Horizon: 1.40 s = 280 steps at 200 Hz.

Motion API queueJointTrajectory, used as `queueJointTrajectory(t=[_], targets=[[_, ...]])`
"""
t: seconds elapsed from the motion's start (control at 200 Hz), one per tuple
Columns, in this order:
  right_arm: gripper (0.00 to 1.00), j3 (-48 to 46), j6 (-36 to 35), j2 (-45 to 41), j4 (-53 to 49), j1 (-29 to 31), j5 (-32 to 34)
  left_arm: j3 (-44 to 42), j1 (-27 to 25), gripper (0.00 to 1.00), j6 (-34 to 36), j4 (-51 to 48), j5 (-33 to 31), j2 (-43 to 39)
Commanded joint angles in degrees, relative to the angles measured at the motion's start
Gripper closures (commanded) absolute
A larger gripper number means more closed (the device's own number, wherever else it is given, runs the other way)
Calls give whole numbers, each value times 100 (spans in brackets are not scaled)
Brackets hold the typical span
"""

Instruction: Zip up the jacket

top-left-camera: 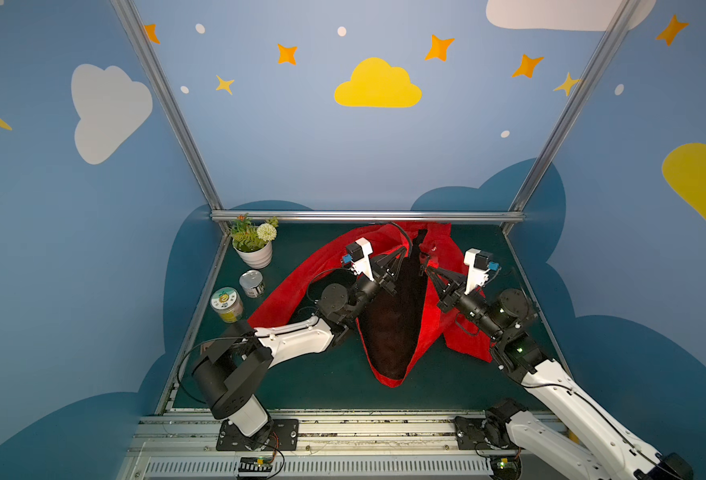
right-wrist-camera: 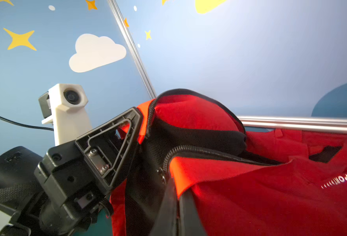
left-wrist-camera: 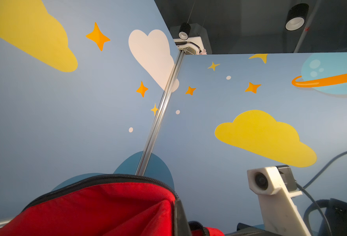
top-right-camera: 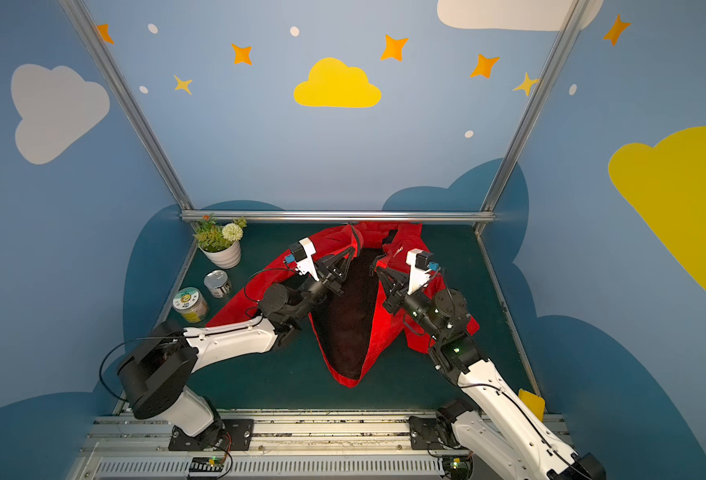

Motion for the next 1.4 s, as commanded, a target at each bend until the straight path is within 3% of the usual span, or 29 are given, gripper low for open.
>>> queueJointTrajectory(t=[0.0,0.501,0.671,0.871,1.397], targets=[[100,39,-265,116,953,-55,-435,221,-31,97,405,398,155,-266],[100,159,894,422,1492,-282,-874,465,-130,97,1094,394,390,-301],[100,379,1027,390,1822,-282,-879,582,-370,97,2019,394,336,-355],[100,489,728,144,1847,-280,-564,955,-387,97,2392,398,230,-284],[100,1061,445,485,2362,-405,-917,1768,18,97,1830,399,824,140]])
